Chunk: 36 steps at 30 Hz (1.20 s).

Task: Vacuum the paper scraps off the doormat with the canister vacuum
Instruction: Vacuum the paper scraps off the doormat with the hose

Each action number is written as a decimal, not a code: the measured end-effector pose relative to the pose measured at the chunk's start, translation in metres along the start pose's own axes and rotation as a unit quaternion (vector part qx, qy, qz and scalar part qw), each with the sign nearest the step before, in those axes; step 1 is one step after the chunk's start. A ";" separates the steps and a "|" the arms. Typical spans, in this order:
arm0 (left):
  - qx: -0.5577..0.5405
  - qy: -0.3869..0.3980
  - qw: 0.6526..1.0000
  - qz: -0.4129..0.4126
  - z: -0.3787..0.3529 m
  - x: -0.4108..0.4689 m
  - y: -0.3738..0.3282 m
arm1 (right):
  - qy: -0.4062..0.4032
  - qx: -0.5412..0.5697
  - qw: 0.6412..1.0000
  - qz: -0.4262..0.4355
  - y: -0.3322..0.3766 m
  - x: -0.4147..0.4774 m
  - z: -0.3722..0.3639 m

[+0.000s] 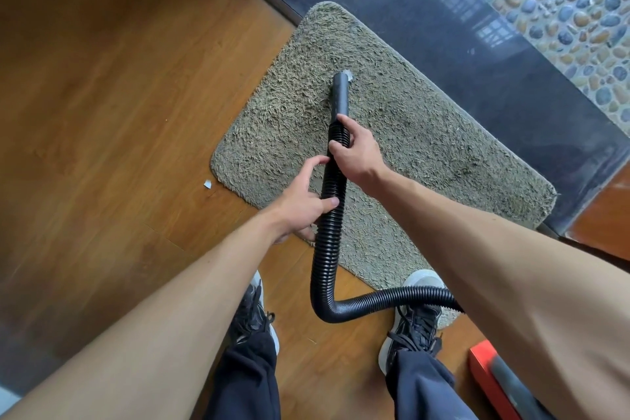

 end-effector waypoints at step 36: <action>0.014 0.036 0.999 0.003 -0.011 0.006 -0.010 | -0.018 0.093 0.995 -0.031 -0.016 -0.004 0.016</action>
Point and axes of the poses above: each hand's wrist, its own x-axis towards the middle knuckle, its own z-axis out of the back of the hand, y = z × x, the point moved 2 cm from there along x, towards the middle knuckle, and after that the axes turned 7 degrees about y, right-handed, at the moved point
